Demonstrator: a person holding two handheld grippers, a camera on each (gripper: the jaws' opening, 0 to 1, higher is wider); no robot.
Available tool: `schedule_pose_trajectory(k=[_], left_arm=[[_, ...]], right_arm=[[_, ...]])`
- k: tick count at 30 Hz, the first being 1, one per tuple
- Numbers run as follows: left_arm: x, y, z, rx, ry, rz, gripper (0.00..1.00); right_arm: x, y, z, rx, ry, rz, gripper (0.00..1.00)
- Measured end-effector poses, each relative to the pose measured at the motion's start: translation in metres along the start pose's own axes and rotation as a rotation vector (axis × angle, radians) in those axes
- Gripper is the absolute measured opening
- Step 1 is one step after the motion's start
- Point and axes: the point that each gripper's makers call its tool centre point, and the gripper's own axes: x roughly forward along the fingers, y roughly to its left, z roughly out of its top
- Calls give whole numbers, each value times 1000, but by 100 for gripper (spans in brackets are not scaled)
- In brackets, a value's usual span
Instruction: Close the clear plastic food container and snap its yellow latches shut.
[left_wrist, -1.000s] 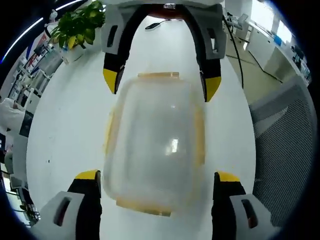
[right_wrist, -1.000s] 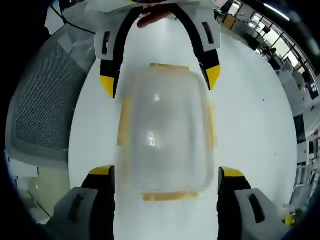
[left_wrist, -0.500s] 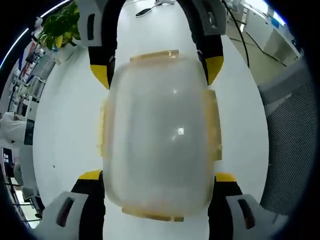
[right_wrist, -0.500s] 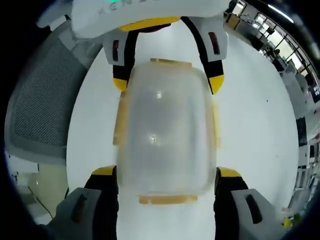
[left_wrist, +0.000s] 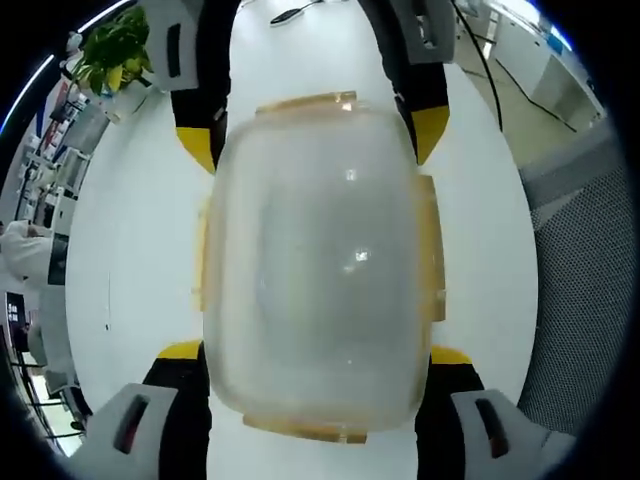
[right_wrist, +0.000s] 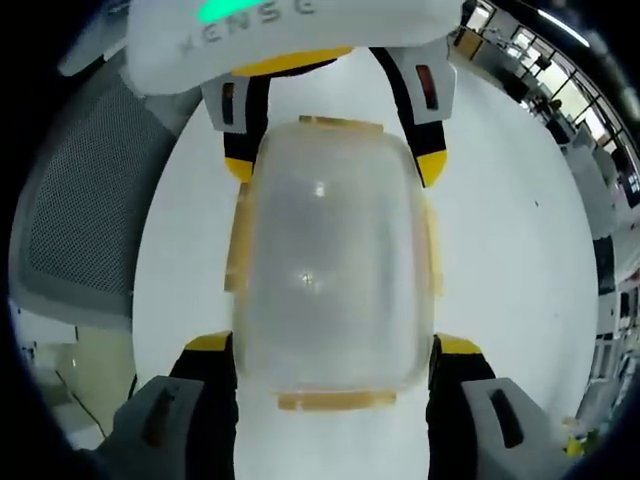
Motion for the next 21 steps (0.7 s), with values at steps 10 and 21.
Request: schedule_pose_trajectory(k=[10,21], left_arm=[[1,-1,-10,-20,13,20,82],[-5,-2,-36,-49,22,23,82]], right_arm=[[3,0,9,-16,-14,13,76],[12,-2,34,-42,-16,23,75]])
